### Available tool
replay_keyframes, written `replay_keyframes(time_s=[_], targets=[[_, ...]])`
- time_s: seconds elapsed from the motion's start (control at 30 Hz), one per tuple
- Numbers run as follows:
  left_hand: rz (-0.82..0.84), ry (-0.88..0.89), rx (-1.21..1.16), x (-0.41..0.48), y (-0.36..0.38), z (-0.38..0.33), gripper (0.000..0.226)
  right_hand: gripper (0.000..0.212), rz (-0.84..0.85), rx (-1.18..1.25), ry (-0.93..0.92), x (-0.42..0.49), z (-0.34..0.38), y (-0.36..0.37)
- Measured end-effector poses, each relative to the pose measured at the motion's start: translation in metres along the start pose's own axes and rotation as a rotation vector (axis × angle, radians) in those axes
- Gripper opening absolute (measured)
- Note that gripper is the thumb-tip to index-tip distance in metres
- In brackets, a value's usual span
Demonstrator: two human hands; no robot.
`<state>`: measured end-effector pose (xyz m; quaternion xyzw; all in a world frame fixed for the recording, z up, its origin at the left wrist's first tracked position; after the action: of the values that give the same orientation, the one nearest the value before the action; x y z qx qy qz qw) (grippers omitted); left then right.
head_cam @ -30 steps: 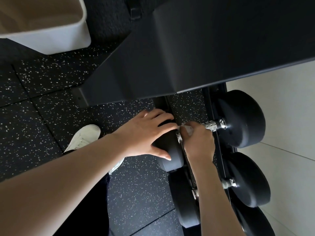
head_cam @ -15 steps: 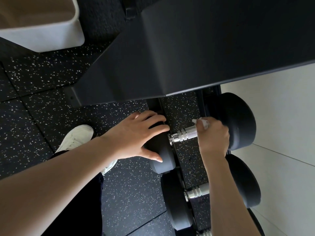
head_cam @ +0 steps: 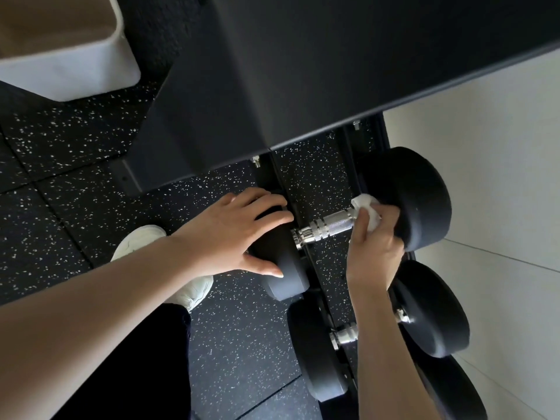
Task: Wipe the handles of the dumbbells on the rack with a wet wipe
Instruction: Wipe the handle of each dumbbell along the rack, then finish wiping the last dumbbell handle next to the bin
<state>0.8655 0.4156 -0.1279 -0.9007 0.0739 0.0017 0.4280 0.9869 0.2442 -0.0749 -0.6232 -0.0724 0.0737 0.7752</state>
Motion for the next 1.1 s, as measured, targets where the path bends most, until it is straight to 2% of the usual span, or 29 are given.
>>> replay_keyframes(time_s=[0.17, 0.37, 0.5, 0.67, 0.9, 1.03, 1.1], targets=[[0.028, 0.026, 0.049, 0.002, -0.005, -0.003, 0.083, 0.023, -0.026, 0.072, 0.07, -0.012, -0.006, 0.005], [0.176, 0.025, 0.183, 0.002, -0.014, -0.011, 0.088, 0.017, 0.074, 0.199, 0.202, -0.039, -0.012, 0.01], [0.276, -0.027, 0.277, 0.0, -0.025, -0.024, 0.091, 0.016, 0.074, 0.312, 0.217, -0.046, 0.004, -0.008], [0.365, -0.055, 0.419, -0.005, -0.052, -0.053, 0.085, 0.015, 0.065, 0.37, 0.224, -0.059, 0.02, -0.045], [0.385, -0.081, 0.456, -0.041, -0.101, -0.08, 0.069, 0.01, 0.111, 0.438, 0.277, -0.092, 0.028, -0.102], [0.402, -0.183, 0.486, -0.067, -0.146, -0.096, 0.071, 0.011, 0.156, 0.487, 0.291, -0.107, 0.052, -0.135], [0.358, -0.239, 0.484, -0.08, -0.172, -0.098, 0.073, 0.011, 0.174, 0.512, 0.253, -0.11, 0.076, -0.152]])
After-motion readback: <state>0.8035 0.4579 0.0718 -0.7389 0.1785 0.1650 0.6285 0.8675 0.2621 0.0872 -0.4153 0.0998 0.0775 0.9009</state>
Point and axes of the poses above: each hand's wrist, its own x-axis towards the middle knuckle, its own y-axis out of the palm, z = x × y, the point moved 4 cm from there along x, towards the middle knuckle, and after that the axes turned 1 degree about -z, right-handed, at the moved point
